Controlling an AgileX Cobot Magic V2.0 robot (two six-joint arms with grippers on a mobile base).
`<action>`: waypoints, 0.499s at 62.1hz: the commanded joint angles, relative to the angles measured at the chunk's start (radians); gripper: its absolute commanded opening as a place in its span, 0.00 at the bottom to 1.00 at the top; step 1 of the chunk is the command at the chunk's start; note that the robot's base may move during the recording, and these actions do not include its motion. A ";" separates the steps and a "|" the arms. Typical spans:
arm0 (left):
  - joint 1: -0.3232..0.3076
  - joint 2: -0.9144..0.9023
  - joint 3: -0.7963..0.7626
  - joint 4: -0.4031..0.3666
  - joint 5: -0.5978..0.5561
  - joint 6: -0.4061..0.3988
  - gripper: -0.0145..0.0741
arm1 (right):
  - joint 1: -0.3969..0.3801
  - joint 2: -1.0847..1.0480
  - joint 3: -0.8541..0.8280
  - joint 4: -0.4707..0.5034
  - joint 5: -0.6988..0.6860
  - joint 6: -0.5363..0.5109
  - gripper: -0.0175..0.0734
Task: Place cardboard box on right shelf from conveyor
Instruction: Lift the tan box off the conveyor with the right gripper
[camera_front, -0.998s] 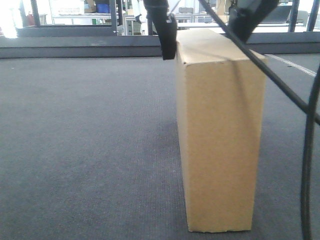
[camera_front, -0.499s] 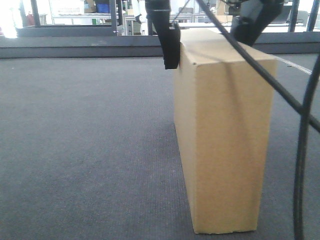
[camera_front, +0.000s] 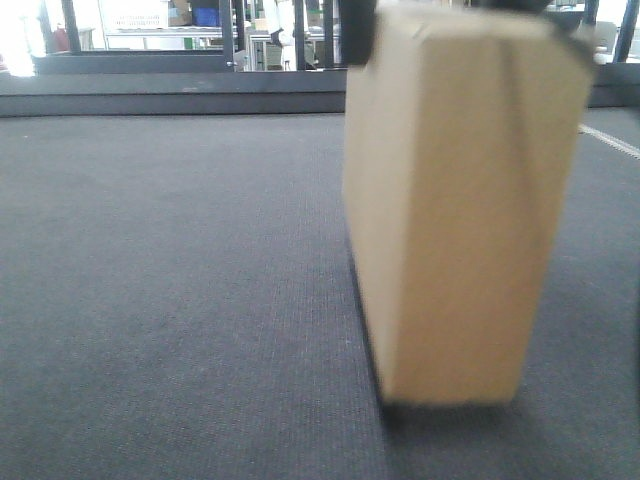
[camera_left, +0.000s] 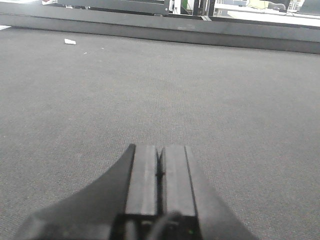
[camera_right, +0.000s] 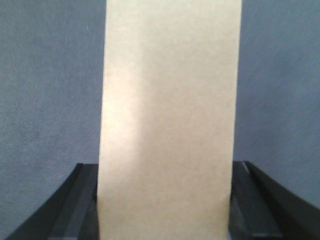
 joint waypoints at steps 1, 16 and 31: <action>-0.004 -0.005 -0.003 -0.005 -0.081 -0.003 0.03 | -0.048 -0.093 -0.011 -0.046 -0.043 -0.115 0.46; -0.004 -0.005 -0.003 -0.005 -0.081 -0.003 0.03 | -0.221 -0.264 0.112 0.006 -0.142 -0.292 0.38; -0.004 -0.005 -0.003 -0.005 -0.081 -0.003 0.03 | -0.450 -0.443 0.255 0.091 -0.262 -0.400 0.27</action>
